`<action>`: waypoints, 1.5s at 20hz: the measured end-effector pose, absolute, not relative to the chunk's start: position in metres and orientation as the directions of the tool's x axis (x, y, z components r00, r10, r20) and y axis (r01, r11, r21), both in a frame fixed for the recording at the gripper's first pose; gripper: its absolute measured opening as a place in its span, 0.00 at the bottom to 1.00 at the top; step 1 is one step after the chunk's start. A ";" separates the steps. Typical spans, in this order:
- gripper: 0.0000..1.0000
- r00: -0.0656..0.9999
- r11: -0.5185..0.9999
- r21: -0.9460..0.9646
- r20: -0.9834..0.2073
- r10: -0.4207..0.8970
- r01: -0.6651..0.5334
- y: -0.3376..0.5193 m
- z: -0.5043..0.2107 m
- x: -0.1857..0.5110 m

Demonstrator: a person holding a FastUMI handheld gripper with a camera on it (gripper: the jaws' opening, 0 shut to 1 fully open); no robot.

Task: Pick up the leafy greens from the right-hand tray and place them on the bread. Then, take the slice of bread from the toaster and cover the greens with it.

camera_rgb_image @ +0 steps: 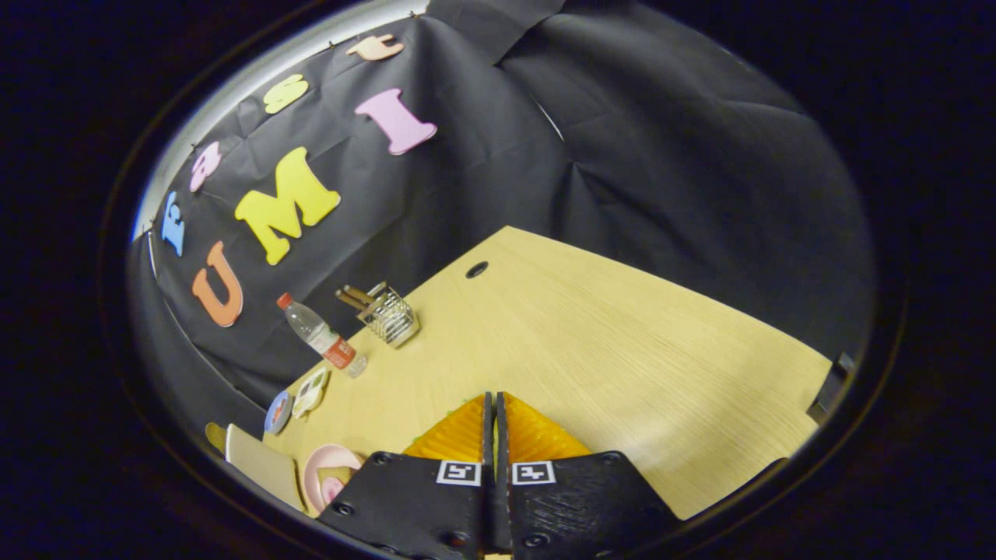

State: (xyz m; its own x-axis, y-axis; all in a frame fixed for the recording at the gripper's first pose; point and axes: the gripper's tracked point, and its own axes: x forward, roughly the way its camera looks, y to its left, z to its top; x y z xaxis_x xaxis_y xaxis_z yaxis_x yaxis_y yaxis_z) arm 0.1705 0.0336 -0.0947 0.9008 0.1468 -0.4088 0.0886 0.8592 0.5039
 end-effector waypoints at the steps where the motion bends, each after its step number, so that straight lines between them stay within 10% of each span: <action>1: 0.00 0.904 0.858 0.508 -0.398 0.155 0.076 0.039 -0.087 0.167; 15: 0.00 0.936 0.857 0.486 -0.189 0.297 -0.174 0.160 0.028 0.105; 30: 0.00 0.796 0.704 0.625 -0.209 0.568 -0.338 0.372 -0.034 0.072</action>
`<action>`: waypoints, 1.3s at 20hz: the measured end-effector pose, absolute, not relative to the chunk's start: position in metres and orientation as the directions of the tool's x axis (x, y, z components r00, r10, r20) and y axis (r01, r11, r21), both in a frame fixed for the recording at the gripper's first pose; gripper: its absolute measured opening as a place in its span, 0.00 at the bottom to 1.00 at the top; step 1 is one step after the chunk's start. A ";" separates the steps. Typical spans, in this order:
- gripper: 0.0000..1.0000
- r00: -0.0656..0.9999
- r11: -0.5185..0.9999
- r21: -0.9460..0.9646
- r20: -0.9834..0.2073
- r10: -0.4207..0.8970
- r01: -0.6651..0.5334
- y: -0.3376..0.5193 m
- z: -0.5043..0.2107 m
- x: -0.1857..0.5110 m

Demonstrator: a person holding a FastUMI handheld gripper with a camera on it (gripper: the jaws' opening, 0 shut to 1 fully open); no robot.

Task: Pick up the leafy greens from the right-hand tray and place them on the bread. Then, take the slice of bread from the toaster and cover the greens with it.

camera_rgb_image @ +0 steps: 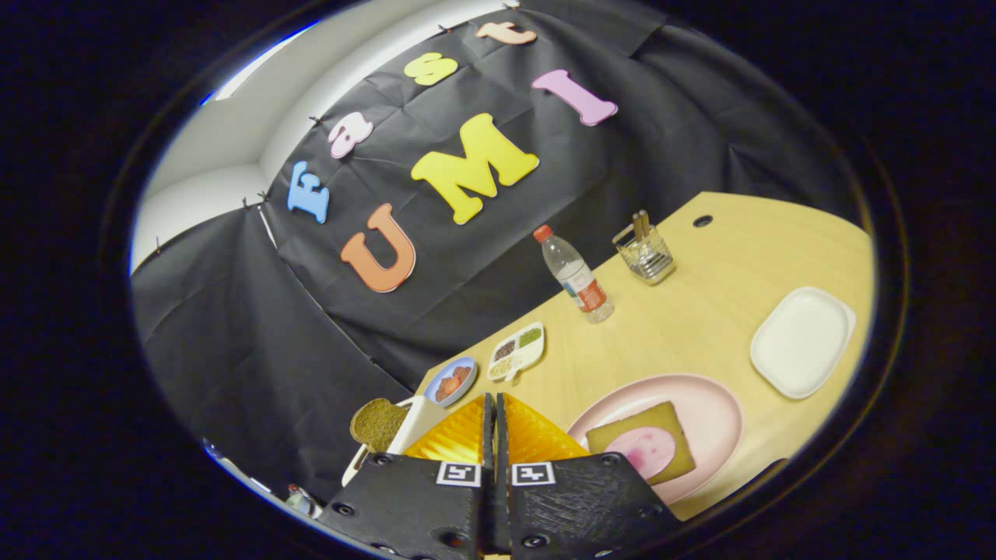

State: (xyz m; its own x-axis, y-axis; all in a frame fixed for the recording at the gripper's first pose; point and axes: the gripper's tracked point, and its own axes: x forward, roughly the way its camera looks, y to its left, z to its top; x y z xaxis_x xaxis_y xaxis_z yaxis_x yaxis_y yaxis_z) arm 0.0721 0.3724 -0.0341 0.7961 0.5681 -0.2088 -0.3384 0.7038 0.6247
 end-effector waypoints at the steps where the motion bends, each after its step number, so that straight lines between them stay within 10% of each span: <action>1: 0.00 0.793 0.701 0.633 -0.218 0.569 -0.329 0.371 -0.040 0.073; 21: 0.02 0.877 0.923 0.342 -0.370 0.306 -0.178 0.276 -0.118 0.113; 26: 0.46 0.922 0.963 0.204 -0.309 0.233 -0.175 0.255 -0.109 0.109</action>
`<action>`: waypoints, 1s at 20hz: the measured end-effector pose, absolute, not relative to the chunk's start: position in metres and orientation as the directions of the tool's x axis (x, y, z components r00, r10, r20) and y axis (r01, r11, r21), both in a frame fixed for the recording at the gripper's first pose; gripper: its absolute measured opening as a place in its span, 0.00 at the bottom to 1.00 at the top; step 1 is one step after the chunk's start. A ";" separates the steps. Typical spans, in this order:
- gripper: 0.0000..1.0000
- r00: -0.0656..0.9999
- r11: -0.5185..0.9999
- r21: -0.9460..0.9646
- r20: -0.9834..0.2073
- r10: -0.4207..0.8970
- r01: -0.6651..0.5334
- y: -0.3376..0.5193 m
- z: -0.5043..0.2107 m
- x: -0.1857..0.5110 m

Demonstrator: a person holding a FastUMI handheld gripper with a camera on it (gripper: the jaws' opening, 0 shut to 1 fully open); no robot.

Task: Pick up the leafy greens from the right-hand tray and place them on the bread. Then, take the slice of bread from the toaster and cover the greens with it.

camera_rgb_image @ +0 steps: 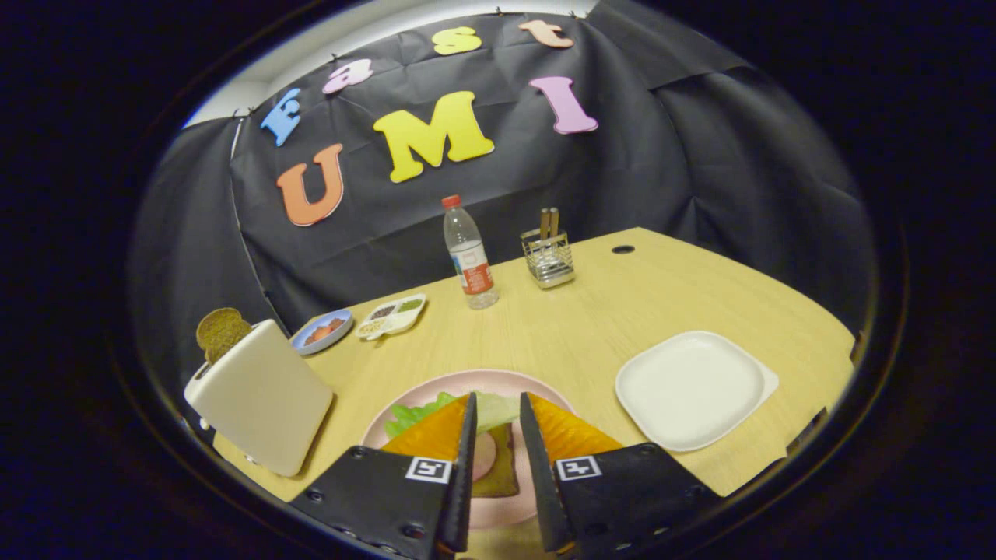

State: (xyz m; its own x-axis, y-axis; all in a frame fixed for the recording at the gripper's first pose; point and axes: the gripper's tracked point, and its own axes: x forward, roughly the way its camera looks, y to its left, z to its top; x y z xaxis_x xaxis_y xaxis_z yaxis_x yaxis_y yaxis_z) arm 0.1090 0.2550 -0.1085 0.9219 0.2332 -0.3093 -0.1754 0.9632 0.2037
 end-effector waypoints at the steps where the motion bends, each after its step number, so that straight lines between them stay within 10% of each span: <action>1: 0.54 0.932 0.967 0.187 -0.287 0.221 -0.172 0.252 -0.104 0.110; 6: 0.96 0.981 0.987 0.073 -0.122 0.150 -0.142 0.249 -0.057 0.091; 20: 0.95 0.926 0.925 0.046 -0.016 0.377 -0.376 0.446 0.023 0.013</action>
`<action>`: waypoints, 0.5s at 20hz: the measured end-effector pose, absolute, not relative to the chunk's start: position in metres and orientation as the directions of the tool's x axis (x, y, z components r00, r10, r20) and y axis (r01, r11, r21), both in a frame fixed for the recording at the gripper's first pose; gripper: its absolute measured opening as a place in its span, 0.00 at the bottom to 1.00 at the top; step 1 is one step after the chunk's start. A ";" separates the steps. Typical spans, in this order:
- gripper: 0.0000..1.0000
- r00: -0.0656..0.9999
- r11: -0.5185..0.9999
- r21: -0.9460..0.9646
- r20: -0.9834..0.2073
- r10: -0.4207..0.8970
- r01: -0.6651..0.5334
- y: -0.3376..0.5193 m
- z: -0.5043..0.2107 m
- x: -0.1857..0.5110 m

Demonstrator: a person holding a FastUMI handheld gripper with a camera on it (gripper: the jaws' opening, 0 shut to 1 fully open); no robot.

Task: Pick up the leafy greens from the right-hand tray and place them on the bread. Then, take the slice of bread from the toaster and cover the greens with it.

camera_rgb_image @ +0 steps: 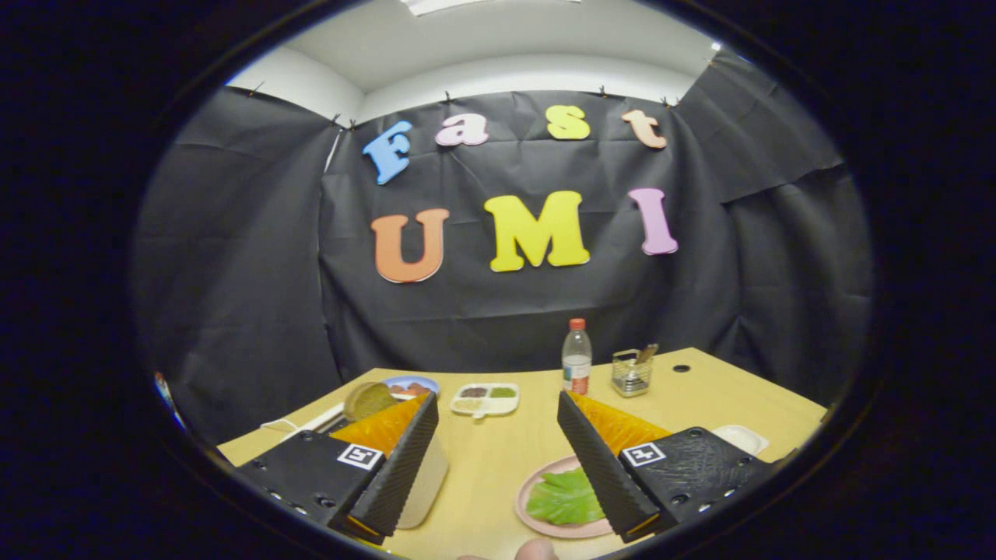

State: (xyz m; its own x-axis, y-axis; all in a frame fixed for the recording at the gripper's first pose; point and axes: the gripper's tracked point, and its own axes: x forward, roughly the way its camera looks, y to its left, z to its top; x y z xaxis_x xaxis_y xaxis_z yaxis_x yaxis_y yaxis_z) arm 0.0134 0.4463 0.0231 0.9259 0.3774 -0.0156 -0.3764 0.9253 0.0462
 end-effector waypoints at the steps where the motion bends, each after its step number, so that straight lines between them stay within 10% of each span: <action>1: 0.95 0.914 0.914 0.049 -0.032 0.404 -0.403 0.466 0.018 0.010; 10: 0.95 0.863 0.877 0.005 -0.176 0.473 -0.480 0.574 -0.019 0.014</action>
